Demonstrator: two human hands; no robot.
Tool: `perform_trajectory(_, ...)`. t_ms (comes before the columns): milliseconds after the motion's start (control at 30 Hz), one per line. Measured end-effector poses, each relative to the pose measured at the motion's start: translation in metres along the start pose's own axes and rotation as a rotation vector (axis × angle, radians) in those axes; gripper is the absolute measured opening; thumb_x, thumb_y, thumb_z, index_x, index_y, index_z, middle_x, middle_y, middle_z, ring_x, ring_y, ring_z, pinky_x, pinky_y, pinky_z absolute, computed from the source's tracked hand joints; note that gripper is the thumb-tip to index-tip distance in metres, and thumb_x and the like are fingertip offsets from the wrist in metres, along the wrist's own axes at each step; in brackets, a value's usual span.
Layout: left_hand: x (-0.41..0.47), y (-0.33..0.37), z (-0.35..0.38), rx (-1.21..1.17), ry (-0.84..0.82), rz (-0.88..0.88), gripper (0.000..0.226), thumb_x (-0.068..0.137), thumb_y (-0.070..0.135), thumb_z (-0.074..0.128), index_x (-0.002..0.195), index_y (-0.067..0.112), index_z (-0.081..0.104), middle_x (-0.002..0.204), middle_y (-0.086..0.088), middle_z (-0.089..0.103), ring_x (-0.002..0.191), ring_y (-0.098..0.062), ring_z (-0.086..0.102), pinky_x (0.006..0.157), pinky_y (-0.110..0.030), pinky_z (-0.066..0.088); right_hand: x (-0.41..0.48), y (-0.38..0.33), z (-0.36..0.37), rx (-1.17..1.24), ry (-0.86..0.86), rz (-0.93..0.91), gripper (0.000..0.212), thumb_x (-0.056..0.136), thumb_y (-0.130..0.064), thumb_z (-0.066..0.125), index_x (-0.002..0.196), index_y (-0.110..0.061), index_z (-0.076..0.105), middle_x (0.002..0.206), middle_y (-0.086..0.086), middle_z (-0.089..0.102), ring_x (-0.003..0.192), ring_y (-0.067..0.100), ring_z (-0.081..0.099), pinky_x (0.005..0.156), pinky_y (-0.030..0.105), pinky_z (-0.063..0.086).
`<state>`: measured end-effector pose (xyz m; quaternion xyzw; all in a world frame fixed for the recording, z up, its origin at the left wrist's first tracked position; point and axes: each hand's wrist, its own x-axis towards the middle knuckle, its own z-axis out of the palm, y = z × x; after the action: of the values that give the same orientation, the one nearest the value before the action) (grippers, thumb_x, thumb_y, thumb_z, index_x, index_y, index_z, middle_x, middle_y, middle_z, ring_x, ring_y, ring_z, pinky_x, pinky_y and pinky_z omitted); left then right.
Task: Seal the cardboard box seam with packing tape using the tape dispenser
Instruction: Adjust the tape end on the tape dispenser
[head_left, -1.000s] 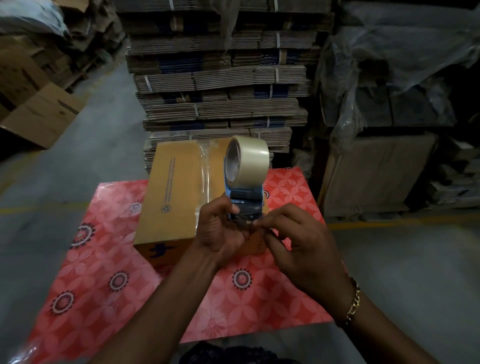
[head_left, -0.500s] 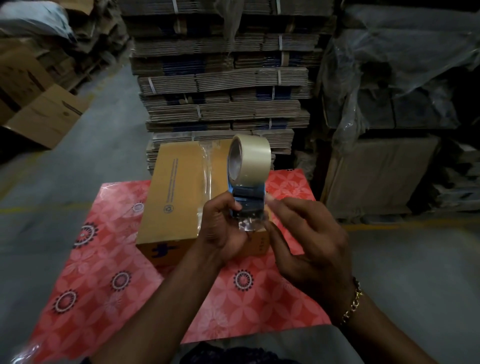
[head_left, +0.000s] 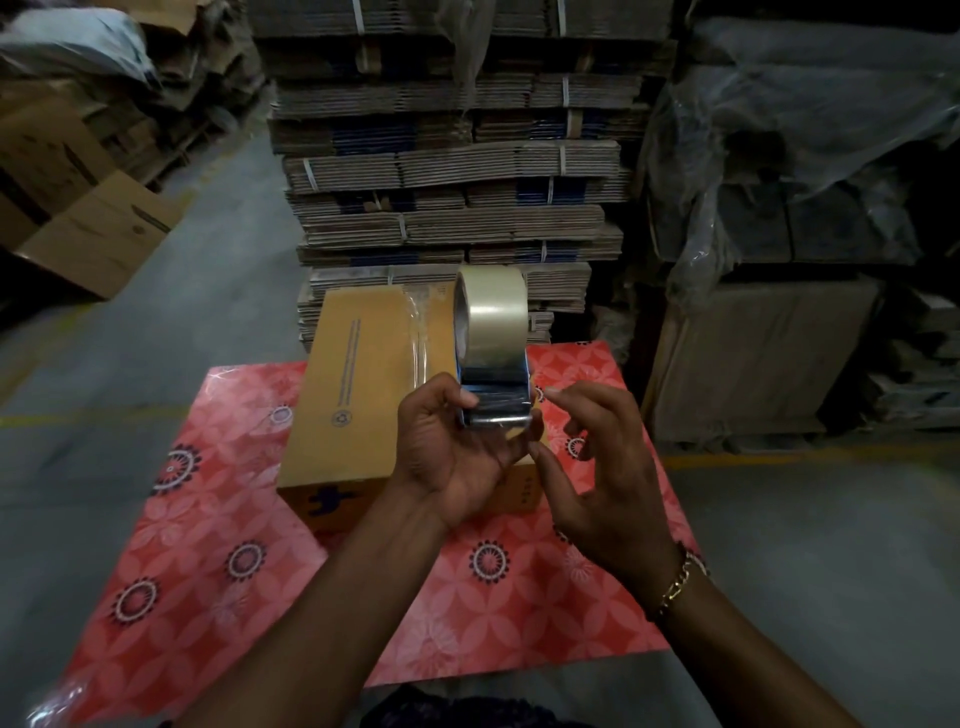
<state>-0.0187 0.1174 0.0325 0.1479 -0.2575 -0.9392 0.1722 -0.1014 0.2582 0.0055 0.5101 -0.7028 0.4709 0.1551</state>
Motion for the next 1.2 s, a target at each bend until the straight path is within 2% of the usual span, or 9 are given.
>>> perform_trajectory(200,0.0,-0.001,-0.002,0.013,0.042,-0.01,0.073,0.063,0.014,0.049,0.134,-0.003,0.051,0.111,-0.02,0.055,0.087,-0.029,0.059,0.072,-0.034,0.044,0.012,-0.009,-0.006,-0.001,0.026,-0.104,0.032,0.084,-0.001,0.079,0.112,-0.011,0.067,0.106,0.015,0.064,0.094,0.031,0.065,0.076,0.043,0.055)
perform_trajectory(300,0.001,0.001,-0.005,0.015,0.048,-0.009,0.089,0.061,0.013,0.054,0.147,-0.007,0.04,0.121,-0.021,0.05,0.093,-0.03,0.061,0.074,-0.036,0.049,0.012,-0.009,-0.008,-0.043,-0.038,-0.115,0.015,0.082,-0.001,0.081,0.096,-0.005,0.077,0.102,0.01,0.066,0.087,0.028,0.062,0.071,0.045,0.052)
perform_trajectory(367,0.001,0.001,-0.005,0.032,0.05,-0.022,0.089,0.057,0.014,0.056,0.144,-0.006,0.044,0.117,-0.021,0.054,0.09,-0.031,0.064,0.067,-0.032,0.047,0.013,-0.011,-0.009,-0.016,-0.079,-0.08,0.011,0.084,-0.005,0.082,0.094,-0.007,0.078,0.102,0.009,0.066,0.088,0.026,0.062,0.072,0.039,0.051)
perform_trajectory(533,0.001,0.001,-0.01,0.092,0.069,-0.012,0.096,0.048,0.015,0.068,0.14,-0.006,0.05,0.119,-0.021,0.053,0.093,-0.031,0.057,0.068,-0.034,0.043,0.02,-0.021,-0.014,0.211,-0.197,0.13,0.005,0.088,-0.012,0.077,0.093,-0.01,0.077,0.099,0.003,0.061,0.089,0.004,0.057,0.074,0.011,0.04)
perform_trajectory(700,0.0,0.004,-0.013,0.1,-0.017,-0.002,0.084,0.047,0.019,0.075,0.128,0.001,0.062,0.113,-0.017,0.062,0.097,-0.03,0.062,0.079,-0.038,0.048,0.031,-0.029,-0.02,0.343,-0.293,0.355,0.007,0.089,-0.01,0.077,0.085,-0.015,0.075,0.098,0.002,0.06,0.079,0.012,0.055,0.06,0.013,0.046)
perform_trajectory(833,0.0,0.005,-0.015,0.099,-0.063,-0.001,0.099,0.056,0.022,0.071,0.148,-0.002,0.041,0.13,-0.019,0.049,0.117,-0.036,0.048,0.088,-0.043,0.048,0.037,-0.031,-0.021,0.515,-0.334,0.571,0.009,0.084,-0.017,0.078,0.077,-0.016,0.073,0.086,-0.005,0.062,0.066,0.0,0.052,0.056,0.011,0.047)
perform_trajectory(933,0.001,0.004,-0.014,0.09,-0.081,-0.015,0.102,0.052,0.024,0.075,0.146,-0.002,0.043,0.125,-0.018,0.054,0.11,-0.033,0.054,0.084,-0.042,0.052,0.042,-0.033,-0.023,0.621,-0.354,0.73,0.008,0.078,-0.022,0.073,0.072,-0.022,0.069,0.071,-0.015,0.063,0.057,0.0,0.048,0.049,0.012,0.038)
perform_trajectory(1033,0.003,0.003,-0.017,0.086,-0.08,-0.006,0.094,0.049,0.024,0.077,0.137,0.003,0.052,0.12,-0.017,0.06,0.104,-0.031,0.06,0.085,-0.042,0.053,0.045,-0.033,-0.027,0.628,-0.404,0.852,0.018,0.089,-0.011,0.07,0.075,-0.022,0.067,0.071,-0.011,0.059,0.059,0.007,0.045,0.045,0.02,0.034)
perform_trajectory(1200,0.004,0.001,-0.019,0.102,-0.108,0.003,0.089,0.05,0.022,0.077,0.134,0.004,0.054,0.116,-0.017,0.064,0.1,-0.03,0.064,0.087,-0.043,0.053,0.049,-0.033,-0.029,0.552,-0.472,0.913,0.018,0.093,-0.015,0.067,0.078,-0.024,0.066,0.064,-0.012,0.056,0.058,0.007,0.05,0.044,0.024,0.03)
